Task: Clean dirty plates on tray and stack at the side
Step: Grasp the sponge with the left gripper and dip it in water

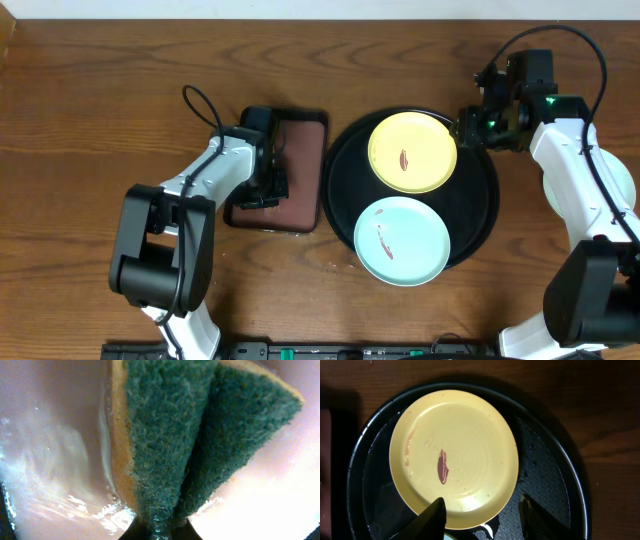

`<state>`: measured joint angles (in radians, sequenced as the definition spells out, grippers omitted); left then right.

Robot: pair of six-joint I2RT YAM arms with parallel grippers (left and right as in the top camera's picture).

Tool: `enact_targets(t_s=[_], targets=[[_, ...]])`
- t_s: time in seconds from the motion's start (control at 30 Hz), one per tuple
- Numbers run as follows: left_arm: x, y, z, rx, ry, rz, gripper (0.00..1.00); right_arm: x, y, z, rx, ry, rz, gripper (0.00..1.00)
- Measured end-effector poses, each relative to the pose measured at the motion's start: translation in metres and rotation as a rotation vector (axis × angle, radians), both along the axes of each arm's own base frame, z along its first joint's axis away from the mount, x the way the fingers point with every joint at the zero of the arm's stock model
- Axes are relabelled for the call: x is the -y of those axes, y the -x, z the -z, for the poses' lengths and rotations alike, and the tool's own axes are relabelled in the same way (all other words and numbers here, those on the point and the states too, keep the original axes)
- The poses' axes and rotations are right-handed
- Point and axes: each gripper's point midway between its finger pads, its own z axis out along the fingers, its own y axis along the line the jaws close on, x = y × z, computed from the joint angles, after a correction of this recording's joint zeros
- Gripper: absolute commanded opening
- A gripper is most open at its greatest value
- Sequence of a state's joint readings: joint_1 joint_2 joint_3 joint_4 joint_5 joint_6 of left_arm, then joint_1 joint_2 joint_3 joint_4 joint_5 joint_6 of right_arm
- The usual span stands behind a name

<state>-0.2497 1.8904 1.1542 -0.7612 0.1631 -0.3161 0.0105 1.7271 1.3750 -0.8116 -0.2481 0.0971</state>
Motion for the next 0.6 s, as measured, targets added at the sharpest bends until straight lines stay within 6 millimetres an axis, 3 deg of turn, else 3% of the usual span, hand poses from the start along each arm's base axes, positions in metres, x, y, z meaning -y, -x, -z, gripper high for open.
enact_targets(t_s=[0.07, 0.17, 0.43, 0.6], targets=[[0.001, -0.001, -0.003, -0.010, -0.002, 0.006, 0.37, 0.000, 0.000, 0.000, 0.000, 0.000, -0.001, 0.45], [0.003, -0.005, -0.012, -0.020, 0.002, 0.002, 0.47, 0.000, 0.000, 0.000, 0.000, 0.000, -0.001, 0.46], [0.007, -0.023, -0.025, 0.030, 0.013, 0.001, 0.49, 0.000, 0.000, 0.000, 0.001, 0.000, -0.001, 0.46], [0.004, -0.031, -0.023, 0.067, -0.008, -0.003, 0.32, 0.000, 0.000, 0.000, 0.002, 0.000, 0.000, 0.47]])
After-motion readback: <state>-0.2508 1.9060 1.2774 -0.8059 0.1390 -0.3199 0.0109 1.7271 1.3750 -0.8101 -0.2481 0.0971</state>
